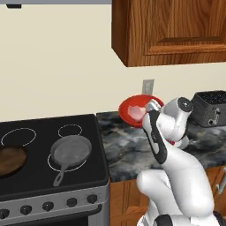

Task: Place one of the steaks on the plate and the other in the bowl. Then place the bowl in the fridge.

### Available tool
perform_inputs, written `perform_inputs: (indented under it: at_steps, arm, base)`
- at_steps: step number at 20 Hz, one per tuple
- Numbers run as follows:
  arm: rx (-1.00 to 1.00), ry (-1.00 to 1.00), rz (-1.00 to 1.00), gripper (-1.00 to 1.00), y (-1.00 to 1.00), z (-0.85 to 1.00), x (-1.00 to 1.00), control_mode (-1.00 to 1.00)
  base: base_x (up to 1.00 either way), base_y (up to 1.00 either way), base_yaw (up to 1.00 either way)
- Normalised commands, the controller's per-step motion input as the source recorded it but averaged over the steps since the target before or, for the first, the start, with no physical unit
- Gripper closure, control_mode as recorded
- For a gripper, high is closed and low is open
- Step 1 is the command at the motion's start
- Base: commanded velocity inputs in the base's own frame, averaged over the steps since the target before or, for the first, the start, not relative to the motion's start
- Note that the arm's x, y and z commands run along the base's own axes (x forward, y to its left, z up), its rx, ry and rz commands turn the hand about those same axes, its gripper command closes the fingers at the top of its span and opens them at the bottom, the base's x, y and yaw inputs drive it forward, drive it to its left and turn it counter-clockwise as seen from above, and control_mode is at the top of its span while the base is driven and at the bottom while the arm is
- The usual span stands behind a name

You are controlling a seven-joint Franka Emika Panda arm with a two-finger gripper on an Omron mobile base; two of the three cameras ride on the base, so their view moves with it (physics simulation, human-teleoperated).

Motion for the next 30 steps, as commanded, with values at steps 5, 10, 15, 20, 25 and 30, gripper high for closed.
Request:
perform_inputs:
  at_steps: [5, 10, 15, 20, 25, 30]
  arm:
    - [-0.02, 0.25, 0.24, 1.00, -0.29, 0.50, -0.97, -1.00]
    - [0.00, 0.00, 0.39, 1.00, -0.20, 0.09, -1.00, -1.00]
    - [0.04, -0.19, 0.30, 1.00, 0.00, 0.00, -0.98, -1.00]
    - [0.00, -0.11, 0.01, 1.00, 0.01, 0.00, -0.32, -1.00]
    - [0.00, -0.08, 0.00, 1.00, 0.00, 0.00, 0.00, -1.00]
    - [0.00, -0.01, 0.00, 1.00, 0.00, 0.00, 0.00, 1.00]
  base:
    - [0.00, 0.00, 0.00]
    - [0.00, 0.00, 0.00]
    - [0.00, 0.00, 0.00]
    - [0.00, 0.00, 0.00]
    - [0.00, 0.00, 0.00]
    - [-0.61, -0.01, 0.00]
